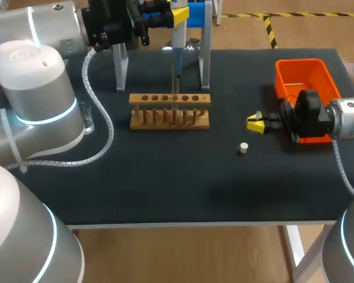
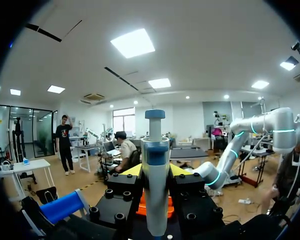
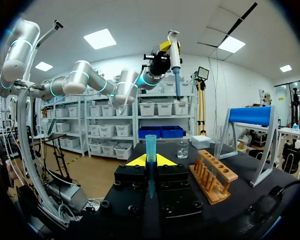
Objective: Invert the test tube, pick up the pipette, mount the tip to pipette, aspirate from beaker and dispense into the tube, eject the tip, return the pipette, and cap with the stopper.
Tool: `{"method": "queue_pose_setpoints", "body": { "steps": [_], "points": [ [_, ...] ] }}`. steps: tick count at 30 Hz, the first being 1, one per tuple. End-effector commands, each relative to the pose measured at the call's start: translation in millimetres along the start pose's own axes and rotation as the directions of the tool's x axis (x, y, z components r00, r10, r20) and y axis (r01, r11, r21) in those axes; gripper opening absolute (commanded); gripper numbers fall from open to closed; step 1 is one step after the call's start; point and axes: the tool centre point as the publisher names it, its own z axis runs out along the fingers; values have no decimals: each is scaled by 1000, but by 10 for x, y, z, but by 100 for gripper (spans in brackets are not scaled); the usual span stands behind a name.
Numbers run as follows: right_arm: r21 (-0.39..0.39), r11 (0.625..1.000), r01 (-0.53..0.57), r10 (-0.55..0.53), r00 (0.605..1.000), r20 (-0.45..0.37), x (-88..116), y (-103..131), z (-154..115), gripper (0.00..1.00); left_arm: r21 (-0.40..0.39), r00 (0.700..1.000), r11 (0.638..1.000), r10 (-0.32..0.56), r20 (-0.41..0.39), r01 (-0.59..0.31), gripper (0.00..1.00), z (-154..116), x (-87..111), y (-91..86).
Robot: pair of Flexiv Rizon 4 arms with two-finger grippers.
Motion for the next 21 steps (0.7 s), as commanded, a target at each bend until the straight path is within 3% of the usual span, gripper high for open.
{"method": "queue_pose_setpoints", "body": {
  "steps": [1,16,21],
  "points": [
    [1,1000,0,0,1000,1,6,0,-1,0,-2,1000,1000,0,-3,0,0,-12,-5,-9],
    [1,1000,0,0,1000,1,6,0,-1,0,-2,1000,1000,0,-3,0,0,-12,-5,-9],
    [1,1000,0,0,1000,1,6,0,-1,0,-1,999,1000,11,-37,-11,0,-23,13,1]
  ]
}}
